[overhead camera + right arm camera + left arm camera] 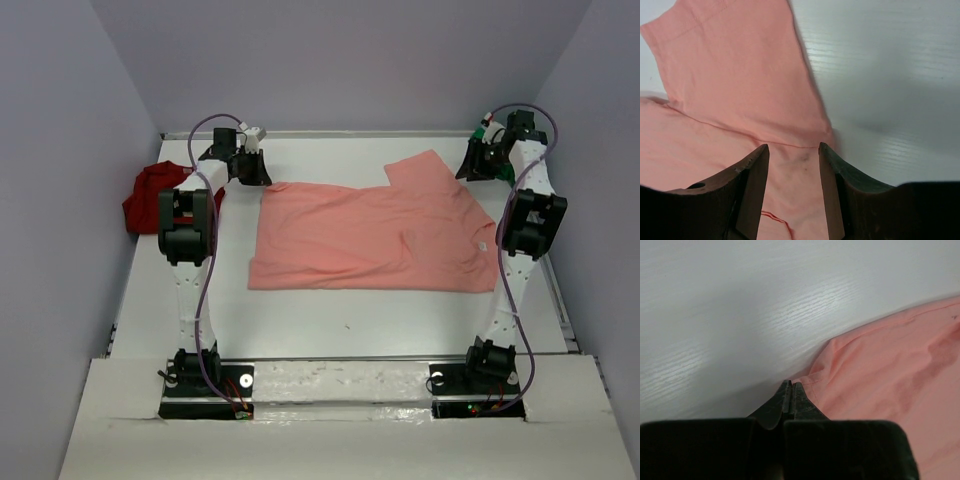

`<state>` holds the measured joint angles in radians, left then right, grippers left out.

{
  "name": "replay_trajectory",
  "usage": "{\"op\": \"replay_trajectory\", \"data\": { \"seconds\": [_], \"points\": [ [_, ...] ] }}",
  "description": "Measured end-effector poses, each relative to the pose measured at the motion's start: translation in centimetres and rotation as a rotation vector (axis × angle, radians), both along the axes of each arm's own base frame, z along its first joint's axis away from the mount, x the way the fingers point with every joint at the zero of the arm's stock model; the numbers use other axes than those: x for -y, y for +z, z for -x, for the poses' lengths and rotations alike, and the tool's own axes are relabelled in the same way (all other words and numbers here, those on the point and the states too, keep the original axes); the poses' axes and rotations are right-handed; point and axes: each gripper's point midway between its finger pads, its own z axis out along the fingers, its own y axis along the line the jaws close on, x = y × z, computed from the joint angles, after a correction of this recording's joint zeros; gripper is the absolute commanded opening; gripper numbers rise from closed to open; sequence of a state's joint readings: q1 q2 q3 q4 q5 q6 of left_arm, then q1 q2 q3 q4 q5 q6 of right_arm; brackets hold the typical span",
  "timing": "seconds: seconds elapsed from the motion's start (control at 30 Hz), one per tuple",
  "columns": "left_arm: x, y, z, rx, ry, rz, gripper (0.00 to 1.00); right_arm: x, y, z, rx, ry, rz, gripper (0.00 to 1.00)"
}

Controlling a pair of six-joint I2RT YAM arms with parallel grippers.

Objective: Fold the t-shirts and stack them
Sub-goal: Fold the tshirt

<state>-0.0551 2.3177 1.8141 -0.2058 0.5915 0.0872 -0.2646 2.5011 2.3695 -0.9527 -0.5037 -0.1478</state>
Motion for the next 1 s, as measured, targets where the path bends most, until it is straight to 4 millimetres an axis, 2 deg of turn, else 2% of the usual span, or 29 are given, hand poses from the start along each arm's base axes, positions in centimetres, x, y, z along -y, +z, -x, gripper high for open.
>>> {"op": "replay_trajectory", "data": {
  "seconds": [0.4, 0.8, 1.0],
  "points": [
    [-0.4, 0.2, -0.1, 0.014, 0.004, -0.025, 0.0, 0.0, -0.7, -1.2, 0.011, 0.009, -0.024, 0.5],
    [-0.5, 0.3, 0.1, 0.017, 0.001, -0.034, 0.0, 0.2, -3.6, -1.6, -0.021, 0.004, -0.025, 0.49],
    [-0.5, 0.3, 0.1, 0.019, -0.001, -0.037, 0.0, 0.3, -3.6, -1.8, -0.01, 0.013, -0.021, 0.46]
  ]
}}
